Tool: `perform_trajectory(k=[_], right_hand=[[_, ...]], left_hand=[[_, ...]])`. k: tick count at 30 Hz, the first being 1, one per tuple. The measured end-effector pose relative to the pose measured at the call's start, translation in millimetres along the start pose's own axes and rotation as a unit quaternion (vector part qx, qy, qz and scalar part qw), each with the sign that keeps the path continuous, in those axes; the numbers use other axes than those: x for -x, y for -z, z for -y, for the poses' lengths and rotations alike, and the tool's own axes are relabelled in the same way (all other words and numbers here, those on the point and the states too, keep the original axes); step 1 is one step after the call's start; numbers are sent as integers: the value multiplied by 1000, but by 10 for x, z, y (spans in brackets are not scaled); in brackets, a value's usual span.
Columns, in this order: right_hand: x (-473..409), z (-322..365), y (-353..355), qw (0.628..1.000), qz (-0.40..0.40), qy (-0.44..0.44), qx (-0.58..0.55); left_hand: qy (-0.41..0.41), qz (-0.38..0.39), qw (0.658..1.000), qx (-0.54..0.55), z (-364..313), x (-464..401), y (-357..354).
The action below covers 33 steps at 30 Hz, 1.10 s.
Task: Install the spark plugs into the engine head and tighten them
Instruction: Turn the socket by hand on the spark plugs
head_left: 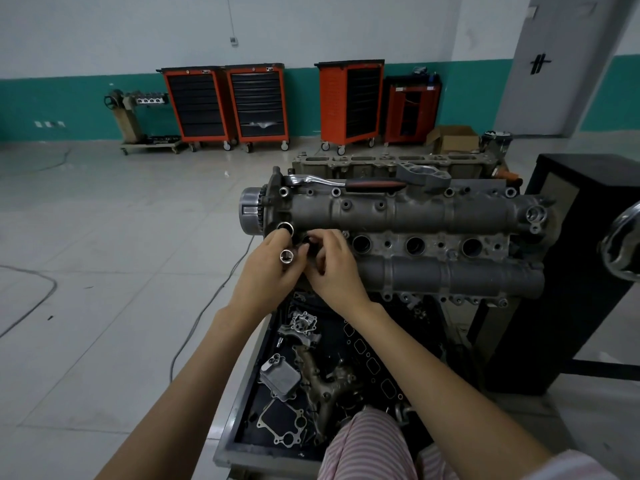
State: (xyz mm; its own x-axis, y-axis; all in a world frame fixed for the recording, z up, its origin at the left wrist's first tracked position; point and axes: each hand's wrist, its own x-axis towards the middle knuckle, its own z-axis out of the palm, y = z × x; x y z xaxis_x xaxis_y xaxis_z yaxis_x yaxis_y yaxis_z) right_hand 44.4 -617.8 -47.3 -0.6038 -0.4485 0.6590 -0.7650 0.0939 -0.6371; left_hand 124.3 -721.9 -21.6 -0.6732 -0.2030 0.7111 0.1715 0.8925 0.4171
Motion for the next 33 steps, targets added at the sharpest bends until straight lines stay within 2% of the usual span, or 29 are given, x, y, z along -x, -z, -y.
perform_trajectory(k=[7, 12, 20, 28, 33], right_hand=[[95, 36, 43, 994, -61, -56, -73], [136, 21, 122, 986, -82, -88, -112], [142, -120, 334, 983, -89, -121, -104], [172, -300, 647, 975, -126, -154, -103], [177, -377, 799, 977, -104, -163, -89]], left_hand=[[-27, -90, 995, 19, -207, 84, 145], [56, -159, 981, 94, -240, 166, 202], [41, -206, 974, 86, -515, 183, 299], [-15, -208, 975, 74, -936, 160, 66], [-80, -188, 978, 47, -997, 143, -153]])
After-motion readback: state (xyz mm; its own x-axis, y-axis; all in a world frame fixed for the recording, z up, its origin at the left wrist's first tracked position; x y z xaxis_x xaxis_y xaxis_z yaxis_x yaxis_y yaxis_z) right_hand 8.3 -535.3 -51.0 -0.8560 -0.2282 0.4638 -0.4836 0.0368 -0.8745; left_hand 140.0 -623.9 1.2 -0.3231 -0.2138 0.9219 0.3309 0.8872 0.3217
